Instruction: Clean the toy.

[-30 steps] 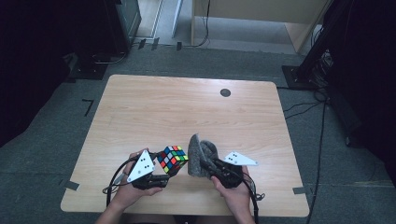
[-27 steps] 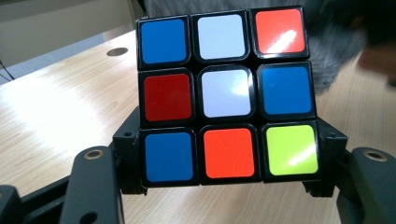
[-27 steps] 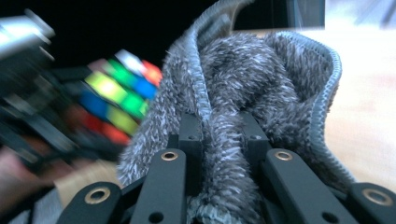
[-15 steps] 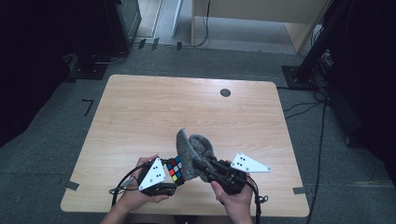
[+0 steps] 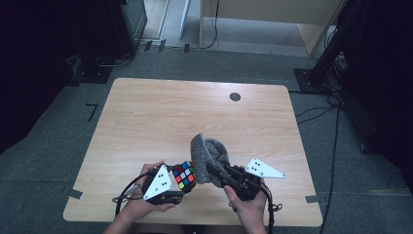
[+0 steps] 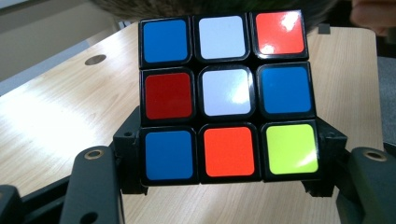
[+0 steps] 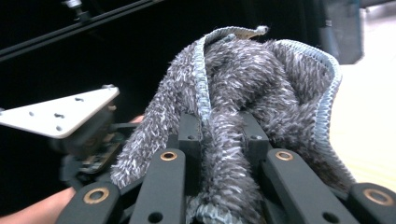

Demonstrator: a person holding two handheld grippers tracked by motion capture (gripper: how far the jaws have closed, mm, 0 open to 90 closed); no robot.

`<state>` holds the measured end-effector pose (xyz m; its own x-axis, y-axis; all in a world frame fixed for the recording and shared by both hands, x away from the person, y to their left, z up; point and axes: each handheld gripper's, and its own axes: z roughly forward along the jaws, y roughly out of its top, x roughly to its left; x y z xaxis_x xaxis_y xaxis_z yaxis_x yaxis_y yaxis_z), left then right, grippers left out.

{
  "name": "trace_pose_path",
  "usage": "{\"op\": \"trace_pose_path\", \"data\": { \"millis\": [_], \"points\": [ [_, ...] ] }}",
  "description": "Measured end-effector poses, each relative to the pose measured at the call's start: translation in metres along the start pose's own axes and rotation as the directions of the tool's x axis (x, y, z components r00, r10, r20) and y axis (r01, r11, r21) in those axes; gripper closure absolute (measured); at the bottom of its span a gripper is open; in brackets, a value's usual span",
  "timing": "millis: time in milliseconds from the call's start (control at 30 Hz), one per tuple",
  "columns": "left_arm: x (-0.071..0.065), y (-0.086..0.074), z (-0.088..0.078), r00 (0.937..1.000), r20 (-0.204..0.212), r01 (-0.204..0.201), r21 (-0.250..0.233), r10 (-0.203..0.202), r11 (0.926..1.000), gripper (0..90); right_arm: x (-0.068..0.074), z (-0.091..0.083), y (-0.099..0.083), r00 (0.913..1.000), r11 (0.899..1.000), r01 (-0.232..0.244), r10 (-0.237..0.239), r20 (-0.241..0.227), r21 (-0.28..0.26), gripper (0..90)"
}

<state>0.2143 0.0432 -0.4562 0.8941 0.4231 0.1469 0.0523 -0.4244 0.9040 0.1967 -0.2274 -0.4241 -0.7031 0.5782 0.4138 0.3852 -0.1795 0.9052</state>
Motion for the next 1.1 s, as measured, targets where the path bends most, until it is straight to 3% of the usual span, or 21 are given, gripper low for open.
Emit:
{"op": "trace_pose_path", "data": {
  "millis": [67, 133, 200, 267, 333, 400, 500, 567, 633, 767, 867, 933, 1000, 1033, 1100],
  "points": [
    [-0.001, 0.002, -0.001, 1.0, 0.006, -0.004, -0.008, 0.004, 1.0, 33.9, 0.006, 0.005, -0.002, 0.9993, 0.999, 0.037, -0.037, 0.01, 0.029, 76.1],
    [-0.002, 0.004, -0.005, 1.0, 0.009, -0.005, -0.021, 0.005, 0.9998, 33.9, 0.003, 0.008, -0.008, 0.9974, 0.997, 0.057, -0.059, 0.042, 0.056, 76.0],
    [-0.001, 0.005, -0.007, 1.0, 0.004, 0.0, -0.03, 0.0, 0.9996, 33.9, -0.006, 0.008, -0.013, 0.9938, 0.996, 0.043, -0.05, 0.099, 0.073, 76.0],
    [0.003, 0.005, -0.01, 0.9997, 0.011, 0.021, -0.046, -0.021, 0.9987, 33.9, -0.015, 0.006, -0.015, 0.9833, 0.993, 0.048, -0.066, 0.169, 0.112, 76.1],
    [0.006, 0.004, -0.009, 0.9997, -0.003, 0.024, -0.039, -0.024, 0.9989, 34.0, -0.019, 0.003, -0.015, 0.9804, 0.994, 0.025, -0.045, 0.192, 0.106, 76.1],
    [0.006, 0.002, -0.007, 0.9998, -0.011, 0.018, -0.019, -0.018, 0.9997, 34.0, -0.017, -0.001, -0.011, 0.9839, 0.997, 0.014, -0.026, 0.177, 0.07, 76.0],
    [0.003, 0.0, -0.003, 0.9999, -0.011, 0.005, 0.003, -0.005, 1.0, 33.9, -0.002, -0.003, -0.002, 0.9931, 0.999, 0.042, -0.044, 0.109, 0.02, 76.0],
    [0.001, 0.002, -0.002, 1.0, -0.002, 0.003, -0.004, -0.003, 1.0, 33.9, 0.008, -0.002, 0.0, 0.9973, 0.999, 0.054, -0.054, 0.051, -0.004, 76.0],
    [0.0, 0.004, -0.004, 0.9999, 0.012, 0.007, -0.028, -0.007, 0.9996, 34.0, 0.011, 0.001, 0.0, 0.9988, 0.999, 0.042, -0.042, 0.023, 0.006, 75.9],
    [0.002, 0.006, -0.009, 0.9999, 0.012, 0.011, -0.037, -0.01, 0.9993, 34.0, -0.001, 0.005, -0.012, 0.9958, 0.998, 0.038, -0.041, 0.082, 0.042, 76.0],
    [0.006, 0.005, -0.008, 0.9998, 0.0, 0.019, -0.027, -0.019, 0.9994, 34.0, -0.011, 0.003, -0.015, 0.9817, 0.994, 0.05, -0.066, 0.178, 0.094, 76.0],
    [0.006, 0.003, -0.005, 0.9996, -0.029, -0.001, 0.014, 0.002, 0.9999, 34.0, -0.007, -0.001, -0.011, 0.9835, 0.997, 0.065, -0.072, 0.166, 0.049, 76.0],
    [0.005, 0.001, 0.001, 0.998, -0.061, -0.009, 0.072, 0.013, 0.9974, 34.0, 0.004, -0.002, -0.006, 0.9824, 0.993, 0.116, -0.118, 0.145, 0.024, 75.9],
    [0.004, 0.001, 0.005, 0.9973, -0.073, -0.005, 0.102, 0.012, 0.9948, 33.9, 0.012, -0.001, -0.004, 0.9809, 0.989, 0.149, -0.15, 0.123, 0.019, 75.8],
    [0.002, 0.002, 0.012, 0.9956, -0.091, -0.009, 0.171, 0.025, 0.9852, 33.9, 0.029, 0.005, -0.004, 0.9677, 0.973, 0.23, -0.232, 0.098, 0.033, 75.7]
  ]
}}
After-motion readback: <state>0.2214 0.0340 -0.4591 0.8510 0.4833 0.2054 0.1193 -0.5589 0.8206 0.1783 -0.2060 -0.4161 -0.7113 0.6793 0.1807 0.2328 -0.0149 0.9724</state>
